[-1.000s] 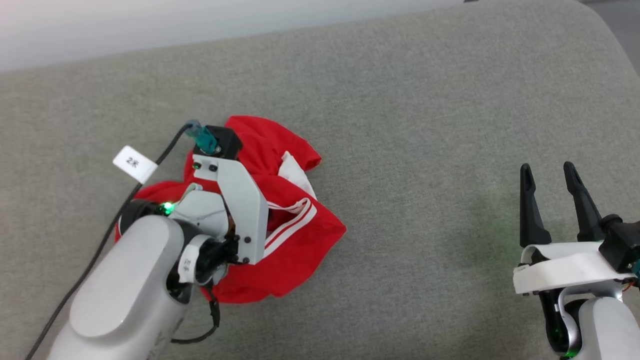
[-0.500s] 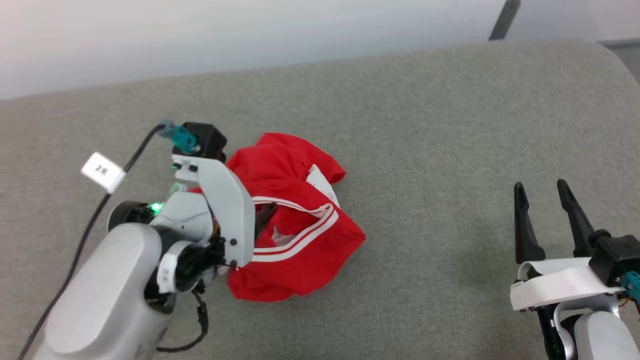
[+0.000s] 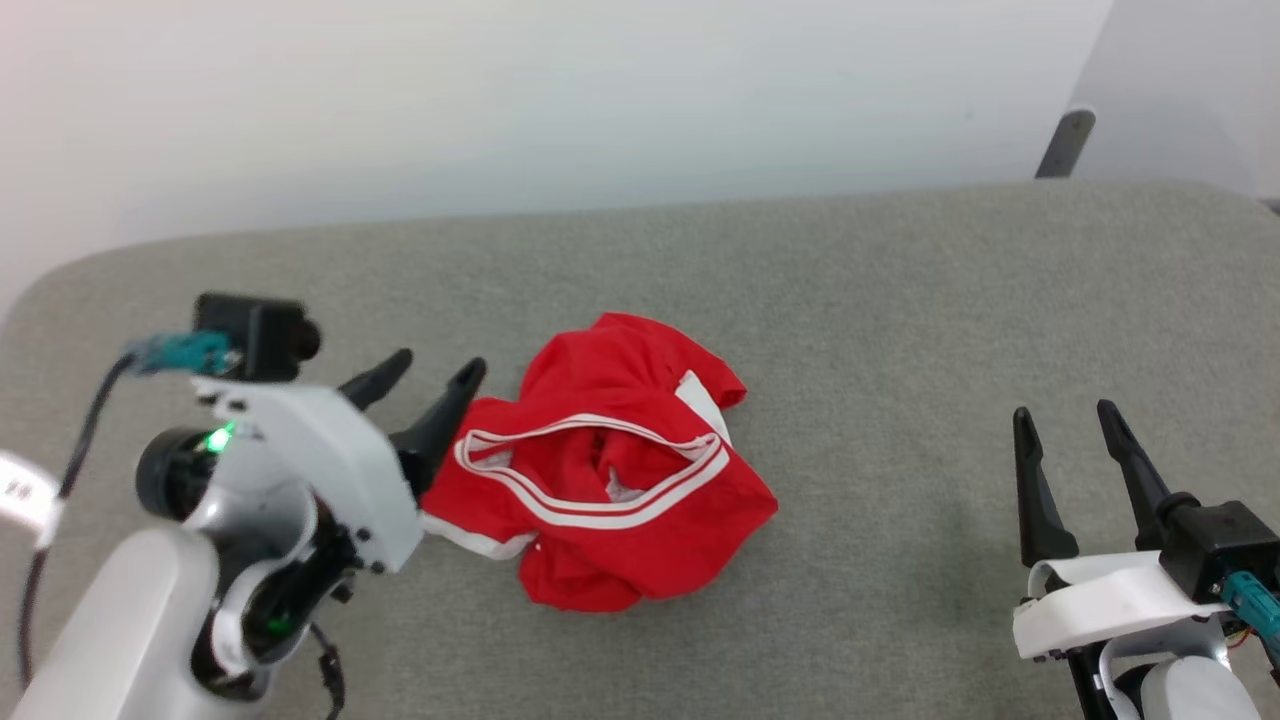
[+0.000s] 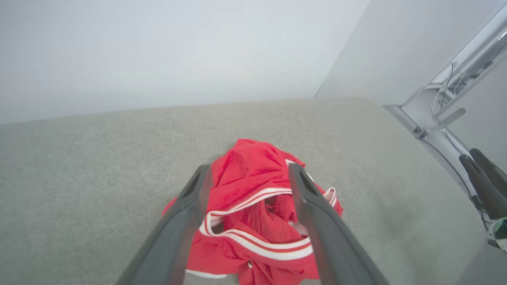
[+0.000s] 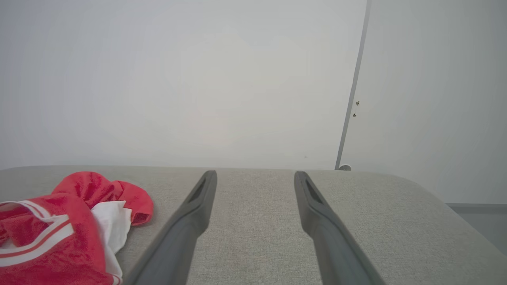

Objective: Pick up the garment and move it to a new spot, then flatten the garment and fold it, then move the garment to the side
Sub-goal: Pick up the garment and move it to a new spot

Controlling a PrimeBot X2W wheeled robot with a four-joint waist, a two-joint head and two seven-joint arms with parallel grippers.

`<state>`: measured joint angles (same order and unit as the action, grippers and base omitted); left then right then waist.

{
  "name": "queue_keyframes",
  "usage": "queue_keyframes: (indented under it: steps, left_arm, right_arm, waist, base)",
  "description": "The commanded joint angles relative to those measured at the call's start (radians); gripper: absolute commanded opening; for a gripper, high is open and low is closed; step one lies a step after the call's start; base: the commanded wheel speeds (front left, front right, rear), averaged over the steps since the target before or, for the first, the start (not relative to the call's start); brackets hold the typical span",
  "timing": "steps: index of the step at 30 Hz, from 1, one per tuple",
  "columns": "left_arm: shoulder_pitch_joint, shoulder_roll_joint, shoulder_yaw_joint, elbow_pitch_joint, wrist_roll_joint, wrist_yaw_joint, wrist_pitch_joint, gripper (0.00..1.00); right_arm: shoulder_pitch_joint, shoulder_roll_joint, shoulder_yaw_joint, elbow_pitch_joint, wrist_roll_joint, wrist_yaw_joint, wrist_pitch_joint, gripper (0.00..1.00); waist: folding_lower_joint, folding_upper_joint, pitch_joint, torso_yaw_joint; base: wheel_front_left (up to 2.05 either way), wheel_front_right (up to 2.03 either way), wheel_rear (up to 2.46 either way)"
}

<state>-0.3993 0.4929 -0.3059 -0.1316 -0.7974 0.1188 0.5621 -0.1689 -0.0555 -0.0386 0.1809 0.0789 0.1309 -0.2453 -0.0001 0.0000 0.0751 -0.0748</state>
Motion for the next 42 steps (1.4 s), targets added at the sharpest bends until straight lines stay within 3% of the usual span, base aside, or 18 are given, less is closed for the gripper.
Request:
queue_keyframes:
  steps: [1,6,14,21,28,42]
  left_arm:
    - [0.029,0.004,0.016,0.001,0.001,-0.020,-0.040,1.00]
    - [0.113,0.019,0.060,0.023,0.036,-0.095,-0.233,1.00]
    - [0.234,0.027,0.108,0.113,0.108,-0.172,-0.537,1.00]
    - [0.317,0.009,0.144,0.192,0.128,-0.190,-0.725,1.00]
    - [0.387,-0.008,0.181,0.252,0.124,-0.208,-0.809,1.00]
    - [0.432,-0.030,0.218,0.301,0.114,-0.240,-0.827,1.00]
  right_arm:
    - [0.013,-0.004,0.002,-0.002,-0.009,0.000,0.004,1.00]
    - [0.038,-0.010,0.002,0.000,-0.003,0.000,0.008,1.00]
    - [0.070,-0.023,-0.006,-0.002,0.007,0.000,0.004,1.00]
    - [0.104,-0.029,-0.022,0.001,0.015,0.000,-0.001,1.00]
    - [0.126,-0.028,-0.037,0.000,0.017,0.000,-0.001,1.00]
    - [0.152,-0.020,-0.036,-0.004,0.024,0.000,-0.001,1.00]
  waist:
    - [0.0001,0.0000,-0.035,0.027]
    - [0.0001,0.0000,-0.072,0.047]
    - [0.0001,0.0000,-0.103,0.078]
    - [0.0001,0.0000,-0.128,0.104]
    - [0.0001,0.0000,-0.149,0.124]
    - [0.0001,0.0000,-0.160,0.148]
  base:
    - [0.00,0.00,0.00]
    - [0.00,0.00,0.00]
    - [0.00,0.00,0.00]
    - [0.00,0.00,0.00]
    - [0.00,0.00,0.00]
    - [0.00,0.00,0.00]
